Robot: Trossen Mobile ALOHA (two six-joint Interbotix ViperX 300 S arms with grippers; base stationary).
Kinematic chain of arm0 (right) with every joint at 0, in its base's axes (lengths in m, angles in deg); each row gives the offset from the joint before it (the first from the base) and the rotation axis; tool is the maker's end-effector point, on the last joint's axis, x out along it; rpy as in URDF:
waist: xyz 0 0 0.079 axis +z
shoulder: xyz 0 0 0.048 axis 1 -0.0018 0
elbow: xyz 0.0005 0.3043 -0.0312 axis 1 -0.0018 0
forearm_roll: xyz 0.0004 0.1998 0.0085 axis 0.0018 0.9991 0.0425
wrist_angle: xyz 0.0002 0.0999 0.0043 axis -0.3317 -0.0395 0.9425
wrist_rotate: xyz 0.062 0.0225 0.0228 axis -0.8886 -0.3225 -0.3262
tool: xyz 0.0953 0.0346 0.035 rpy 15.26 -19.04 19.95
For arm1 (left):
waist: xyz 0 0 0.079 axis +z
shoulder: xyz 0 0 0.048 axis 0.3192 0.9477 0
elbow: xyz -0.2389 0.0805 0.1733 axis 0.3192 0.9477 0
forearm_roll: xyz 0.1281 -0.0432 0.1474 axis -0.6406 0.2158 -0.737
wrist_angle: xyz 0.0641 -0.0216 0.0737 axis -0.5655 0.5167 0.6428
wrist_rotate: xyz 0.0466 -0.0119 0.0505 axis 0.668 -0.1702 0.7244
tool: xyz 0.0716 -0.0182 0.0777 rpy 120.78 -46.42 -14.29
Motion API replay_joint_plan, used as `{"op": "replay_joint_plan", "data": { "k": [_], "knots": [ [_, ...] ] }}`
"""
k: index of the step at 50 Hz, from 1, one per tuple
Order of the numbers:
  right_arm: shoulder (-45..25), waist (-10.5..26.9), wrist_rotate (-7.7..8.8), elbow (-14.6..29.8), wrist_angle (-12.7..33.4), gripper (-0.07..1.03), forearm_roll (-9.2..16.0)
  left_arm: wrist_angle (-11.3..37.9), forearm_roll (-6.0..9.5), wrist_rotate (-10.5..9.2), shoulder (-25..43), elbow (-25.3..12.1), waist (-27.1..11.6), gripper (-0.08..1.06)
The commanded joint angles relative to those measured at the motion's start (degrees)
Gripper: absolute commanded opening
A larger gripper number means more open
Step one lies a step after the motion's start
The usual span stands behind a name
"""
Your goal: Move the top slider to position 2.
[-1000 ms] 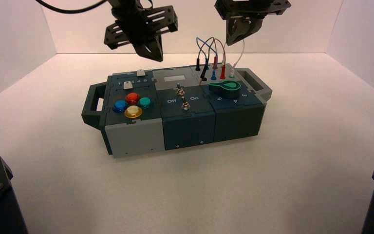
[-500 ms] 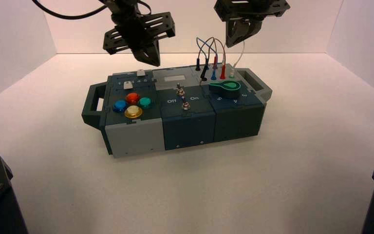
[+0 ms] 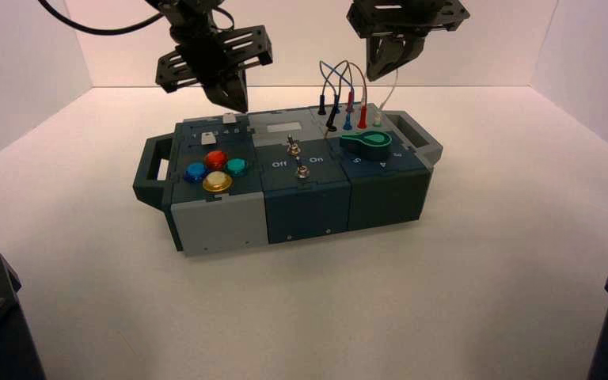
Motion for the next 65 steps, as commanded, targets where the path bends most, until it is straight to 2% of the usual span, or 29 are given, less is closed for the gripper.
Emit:
{"op": "replay_joint_plan", "data": {
  "k": [1,26,65],
  "knots": [
    [0.5,0.4,0.0,1.8,0.0,-0.02,0.4,0.7,-0.26,-0.26,-0.5,-0.9,0.3,-0.03],
    [-0.6,0.4,0.0,2.6,1.2,-0.02,0.8,3.5,-1.23,-0.26,0.4,-1.9,0.3,-0.03],
    [-1.2,0.4,0.0,2.9,1.8,-0.02,1.1,6.1,-2.46,-0.18,-1.7,-1.0,0.4,-0.03]
  ]
}}
